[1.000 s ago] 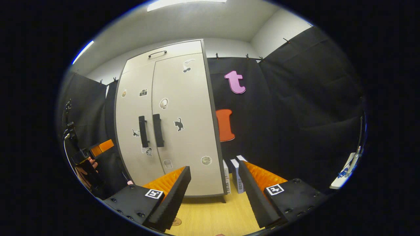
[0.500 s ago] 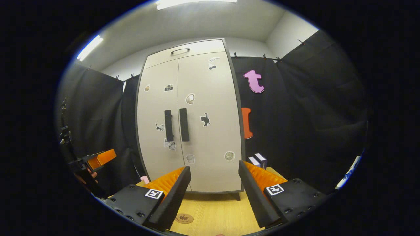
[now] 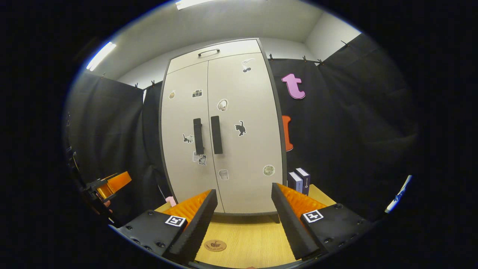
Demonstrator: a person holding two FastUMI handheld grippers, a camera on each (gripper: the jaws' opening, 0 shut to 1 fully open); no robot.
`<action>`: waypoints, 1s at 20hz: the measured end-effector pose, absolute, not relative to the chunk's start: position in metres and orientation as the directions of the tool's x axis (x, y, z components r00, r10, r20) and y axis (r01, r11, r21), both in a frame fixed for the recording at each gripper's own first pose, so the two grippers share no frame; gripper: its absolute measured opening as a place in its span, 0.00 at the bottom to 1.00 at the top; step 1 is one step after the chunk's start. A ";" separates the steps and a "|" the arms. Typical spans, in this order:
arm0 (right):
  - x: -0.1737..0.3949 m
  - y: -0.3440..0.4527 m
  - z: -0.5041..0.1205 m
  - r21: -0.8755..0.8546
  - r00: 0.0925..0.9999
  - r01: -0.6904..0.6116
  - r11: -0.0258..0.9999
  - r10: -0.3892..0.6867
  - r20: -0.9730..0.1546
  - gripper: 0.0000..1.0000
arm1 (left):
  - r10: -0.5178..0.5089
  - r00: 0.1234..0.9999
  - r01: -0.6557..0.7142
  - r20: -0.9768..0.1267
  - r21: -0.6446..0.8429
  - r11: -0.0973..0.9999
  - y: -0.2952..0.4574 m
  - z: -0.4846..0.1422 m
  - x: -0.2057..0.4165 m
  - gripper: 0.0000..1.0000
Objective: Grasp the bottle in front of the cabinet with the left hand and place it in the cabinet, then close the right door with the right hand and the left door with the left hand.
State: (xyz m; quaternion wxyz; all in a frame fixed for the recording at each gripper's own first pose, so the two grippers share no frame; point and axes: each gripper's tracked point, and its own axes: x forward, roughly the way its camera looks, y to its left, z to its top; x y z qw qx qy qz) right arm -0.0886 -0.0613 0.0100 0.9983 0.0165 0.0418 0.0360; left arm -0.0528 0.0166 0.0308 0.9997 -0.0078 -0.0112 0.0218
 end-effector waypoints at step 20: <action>-0.093 -0.080 0.014 0.027 0.997 -0.026 0.999 0.028 -0.070 0.97 | 0.035 0.999 -0.033 0.018 -0.065 0.997 0.010 0.018 -0.040 0.95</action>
